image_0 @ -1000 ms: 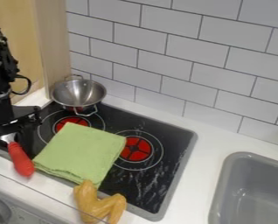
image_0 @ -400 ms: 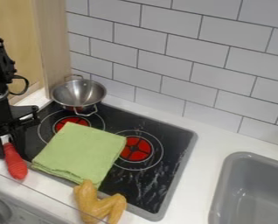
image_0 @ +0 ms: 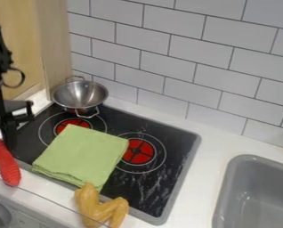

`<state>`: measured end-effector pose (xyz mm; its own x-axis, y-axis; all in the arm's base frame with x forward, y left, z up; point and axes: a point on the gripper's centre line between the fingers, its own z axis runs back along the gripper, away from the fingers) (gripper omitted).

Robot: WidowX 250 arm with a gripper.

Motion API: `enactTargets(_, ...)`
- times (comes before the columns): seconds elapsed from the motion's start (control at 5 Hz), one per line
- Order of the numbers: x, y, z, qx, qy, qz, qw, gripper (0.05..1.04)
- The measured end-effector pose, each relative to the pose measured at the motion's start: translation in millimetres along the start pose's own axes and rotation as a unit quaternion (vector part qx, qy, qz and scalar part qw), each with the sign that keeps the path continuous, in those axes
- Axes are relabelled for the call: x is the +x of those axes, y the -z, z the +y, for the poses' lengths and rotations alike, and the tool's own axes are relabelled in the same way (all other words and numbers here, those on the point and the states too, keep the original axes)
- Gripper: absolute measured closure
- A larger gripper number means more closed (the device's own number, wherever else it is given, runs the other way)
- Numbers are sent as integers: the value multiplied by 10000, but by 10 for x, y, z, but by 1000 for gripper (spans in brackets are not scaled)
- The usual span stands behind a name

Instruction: Move the red spoon from the bottom left to the top right of the burner

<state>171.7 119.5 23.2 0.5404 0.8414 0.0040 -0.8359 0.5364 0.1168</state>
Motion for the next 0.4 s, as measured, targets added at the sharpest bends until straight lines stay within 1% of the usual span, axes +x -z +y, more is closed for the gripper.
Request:
enactTargets(0.2, -57, -213, -27, 19, -32, -129, 9999, 848)
enactTargets(0.4, -152, -336, -180, -12, 172, -174, 9997, 886)
